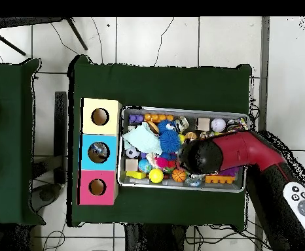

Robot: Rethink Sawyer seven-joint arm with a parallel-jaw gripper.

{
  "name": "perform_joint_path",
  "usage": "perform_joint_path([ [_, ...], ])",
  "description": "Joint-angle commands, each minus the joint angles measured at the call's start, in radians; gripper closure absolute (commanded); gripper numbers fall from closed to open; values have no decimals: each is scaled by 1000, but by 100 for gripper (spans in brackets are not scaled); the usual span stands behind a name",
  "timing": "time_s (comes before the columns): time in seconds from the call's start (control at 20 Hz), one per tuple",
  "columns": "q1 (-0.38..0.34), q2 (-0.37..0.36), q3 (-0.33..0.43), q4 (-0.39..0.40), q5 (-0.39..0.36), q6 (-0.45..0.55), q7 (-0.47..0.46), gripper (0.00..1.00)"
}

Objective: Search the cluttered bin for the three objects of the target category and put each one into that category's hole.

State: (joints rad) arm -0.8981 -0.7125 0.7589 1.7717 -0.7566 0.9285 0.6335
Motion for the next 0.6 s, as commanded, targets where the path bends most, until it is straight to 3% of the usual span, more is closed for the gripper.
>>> perform_joint_path([
  [0.05,3,-1,-84,-135,-190,110,-230,0],
  [0.6,-11,20,-141,-104,-241,118,-204,0],
])
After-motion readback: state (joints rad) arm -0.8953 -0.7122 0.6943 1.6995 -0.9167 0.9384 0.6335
